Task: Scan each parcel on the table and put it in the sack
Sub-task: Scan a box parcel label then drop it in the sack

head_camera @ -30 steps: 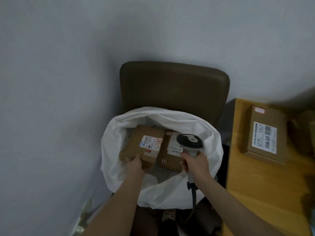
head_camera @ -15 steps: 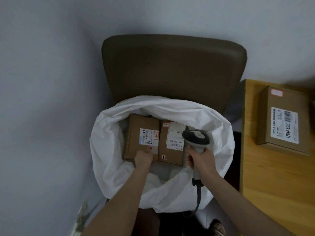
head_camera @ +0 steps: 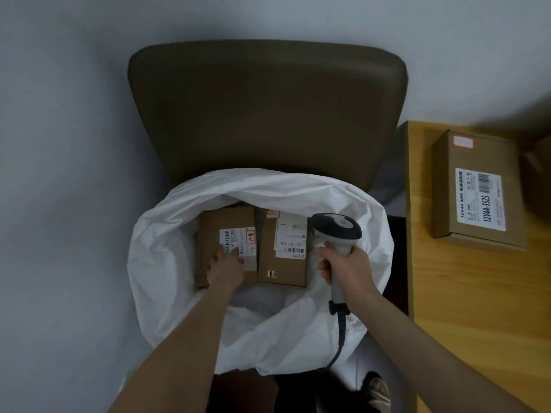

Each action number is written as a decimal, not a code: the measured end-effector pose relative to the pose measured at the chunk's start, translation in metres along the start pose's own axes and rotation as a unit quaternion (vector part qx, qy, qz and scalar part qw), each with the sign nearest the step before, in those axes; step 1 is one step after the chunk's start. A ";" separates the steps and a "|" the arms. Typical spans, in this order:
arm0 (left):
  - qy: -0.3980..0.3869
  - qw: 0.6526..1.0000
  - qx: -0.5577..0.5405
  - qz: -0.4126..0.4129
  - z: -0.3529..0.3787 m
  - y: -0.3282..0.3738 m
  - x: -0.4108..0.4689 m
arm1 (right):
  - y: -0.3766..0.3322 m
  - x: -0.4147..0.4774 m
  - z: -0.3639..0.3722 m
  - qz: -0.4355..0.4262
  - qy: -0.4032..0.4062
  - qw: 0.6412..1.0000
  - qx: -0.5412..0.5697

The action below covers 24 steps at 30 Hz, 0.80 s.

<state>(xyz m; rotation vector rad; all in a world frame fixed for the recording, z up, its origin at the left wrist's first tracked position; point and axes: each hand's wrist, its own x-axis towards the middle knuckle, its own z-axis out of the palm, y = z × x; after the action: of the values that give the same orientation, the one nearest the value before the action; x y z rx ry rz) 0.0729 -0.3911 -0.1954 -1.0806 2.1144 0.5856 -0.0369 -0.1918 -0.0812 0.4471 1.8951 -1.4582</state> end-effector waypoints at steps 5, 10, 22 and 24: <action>0.083 0.994 -0.047 0.056 -0.028 0.045 -0.040 | -0.021 -0.020 -0.021 0.005 0.031 0.999 0.018; 0.164 0.975 -0.079 0.127 -0.066 0.115 -0.094 | -0.053 -0.043 -0.069 0.007 0.060 0.997 0.057; 0.089 0.938 -0.233 0.242 -0.039 0.322 -0.171 | -0.078 -0.019 -0.240 -0.034 0.180 0.983 0.028; 0.051 0.949 -0.254 0.182 -0.026 0.340 -0.171 | -0.078 -0.009 -0.255 -0.038 0.148 0.988 0.023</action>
<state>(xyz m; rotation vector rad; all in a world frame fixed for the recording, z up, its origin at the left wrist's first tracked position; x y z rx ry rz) -0.1458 -0.1307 -0.0232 -0.9961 2.3377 1.3338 -0.1605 0.0258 0.0122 0.6484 2.1331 -1.5570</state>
